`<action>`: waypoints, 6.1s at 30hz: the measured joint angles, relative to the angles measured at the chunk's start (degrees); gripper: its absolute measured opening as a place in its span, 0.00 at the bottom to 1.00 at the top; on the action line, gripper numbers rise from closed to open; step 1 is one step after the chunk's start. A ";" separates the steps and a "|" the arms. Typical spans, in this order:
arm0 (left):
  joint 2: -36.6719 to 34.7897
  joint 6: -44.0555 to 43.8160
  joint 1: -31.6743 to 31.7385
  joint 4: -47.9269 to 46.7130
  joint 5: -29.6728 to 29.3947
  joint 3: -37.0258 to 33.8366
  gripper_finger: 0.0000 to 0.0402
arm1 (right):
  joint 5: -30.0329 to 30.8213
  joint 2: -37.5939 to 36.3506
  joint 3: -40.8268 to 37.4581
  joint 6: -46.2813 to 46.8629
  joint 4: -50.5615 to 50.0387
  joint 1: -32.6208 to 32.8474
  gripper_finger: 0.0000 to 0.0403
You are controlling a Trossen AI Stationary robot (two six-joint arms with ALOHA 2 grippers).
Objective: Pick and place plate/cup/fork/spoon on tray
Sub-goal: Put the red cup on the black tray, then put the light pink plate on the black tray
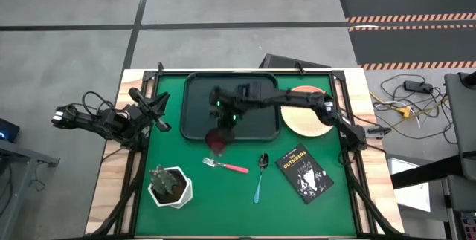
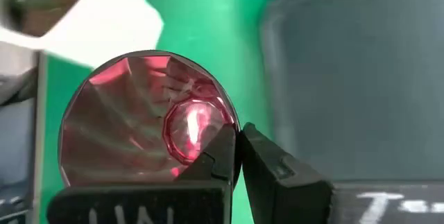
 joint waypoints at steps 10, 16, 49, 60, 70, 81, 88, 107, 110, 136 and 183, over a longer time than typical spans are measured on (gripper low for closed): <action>-0.02 0.00 0.02 0.02 0.00 0.09 0.04 | 3.14 0.76 -0.02 -0.75 6.42 -12.21 0.02; -0.02 0.00 0.02 0.02 0.00 0.09 0.04 | 2.08 0.74 -0.04 -1.43 13.01 -17.47 0.02; -0.17 11.54 0.06 7.73 0.02 0.07 0.04 | 11.50 6.45 -4.00 -4.81 19.21 -23.27 0.02; -0.15 11.54 0.06 7.63 0.00 0.04 0.04 | 13.20 6.45 -7.48 -3.16 21.06 -23.62 0.08; -0.17 11.56 0.06 7.67 0.00 0.02 0.04 | 14.58 6.32 -6.28 -2.23 19.26 -23.80 0.26; -0.20 11.56 0.06 7.67 0.00 0.02 0.04 | 14.54 1.31 -2.08 -6.68 0.66 -23.77 0.20; -0.22 11.56 0.06 7.65 0.00 0.00 0.04 | 14.48 1.61 -11.61 -7.30 6.90 -23.73 0.04; -0.26 11.58 0.06 8.00 0.02 0.06 0.04 | 8.05 1.82 -35.44 0.83 63.69 -22.46 0.02; -0.26 11.67 0.06 8.53 0.05 0.09 0.04 | 7.98 2.62 -36.58 0.44 67.74 -22.30 0.02; -0.22 11.91 0.06 8.99 0.20 0.09 0.04 | 5.47 9.86 -30.69 -4.61 74.97 -18.40 0.02; -0.13 11.35 0.02 8.80 -0.11 -0.94 0.04 | 22.64 -27.41 -47.43 10.79 5.13 -7.49 0.02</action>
